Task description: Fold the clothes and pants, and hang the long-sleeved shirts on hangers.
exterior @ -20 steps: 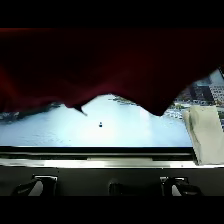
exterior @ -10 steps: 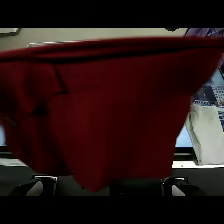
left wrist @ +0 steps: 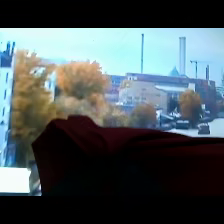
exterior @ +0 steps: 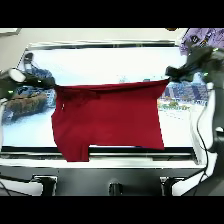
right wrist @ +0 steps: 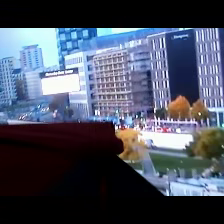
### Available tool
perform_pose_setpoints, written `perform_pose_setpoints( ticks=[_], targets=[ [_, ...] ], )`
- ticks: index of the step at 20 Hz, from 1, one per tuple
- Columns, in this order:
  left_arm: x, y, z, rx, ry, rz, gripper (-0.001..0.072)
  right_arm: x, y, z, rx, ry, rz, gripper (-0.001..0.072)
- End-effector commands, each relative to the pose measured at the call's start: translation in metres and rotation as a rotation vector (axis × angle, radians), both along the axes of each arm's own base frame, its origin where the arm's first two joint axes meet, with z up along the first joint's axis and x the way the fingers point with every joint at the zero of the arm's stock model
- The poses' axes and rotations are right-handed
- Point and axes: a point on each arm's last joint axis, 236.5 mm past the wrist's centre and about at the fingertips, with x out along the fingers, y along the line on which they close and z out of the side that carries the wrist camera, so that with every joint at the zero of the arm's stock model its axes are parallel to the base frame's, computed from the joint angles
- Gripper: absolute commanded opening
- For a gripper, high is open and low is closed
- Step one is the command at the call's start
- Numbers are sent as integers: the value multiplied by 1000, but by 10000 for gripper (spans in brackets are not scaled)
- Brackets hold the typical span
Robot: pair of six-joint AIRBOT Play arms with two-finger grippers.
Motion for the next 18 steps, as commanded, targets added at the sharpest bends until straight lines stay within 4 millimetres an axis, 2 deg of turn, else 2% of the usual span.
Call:
perform_pose_setpoints(
  ticks=[1, 4, 8, 10, 13, 16, 18],
  targets=[
    [37, -12, -46, 6, -32, -5, 21, 36, 3, -61, 36, -25, -16, 27],
    [34, -11, -27, 7, -22, -27, 21, 26, 5, -58, 37, 11, -5, 27],
    [-9, 1, -16, 7, 126, -49, 20, -16, 9, -51, 37, 158, 33, 27],
    [-38, 5, -24, -3, 248, -66, 20, -37, 6, -57, 20, 247, 45, 27],
    [-76, -2, -48, -26, 415, -99, 20, -64, 9, -76, 35, 368, 44, 27],
    [-91, -3, -62, -38, 473, -94, 20, -89, 13, -95, 57, 472, 44, 27],
    [-95, -3, -66, -40, 488, -95, 21, -104, 16, -107, 69, 528, 47, 27]
  ],
)
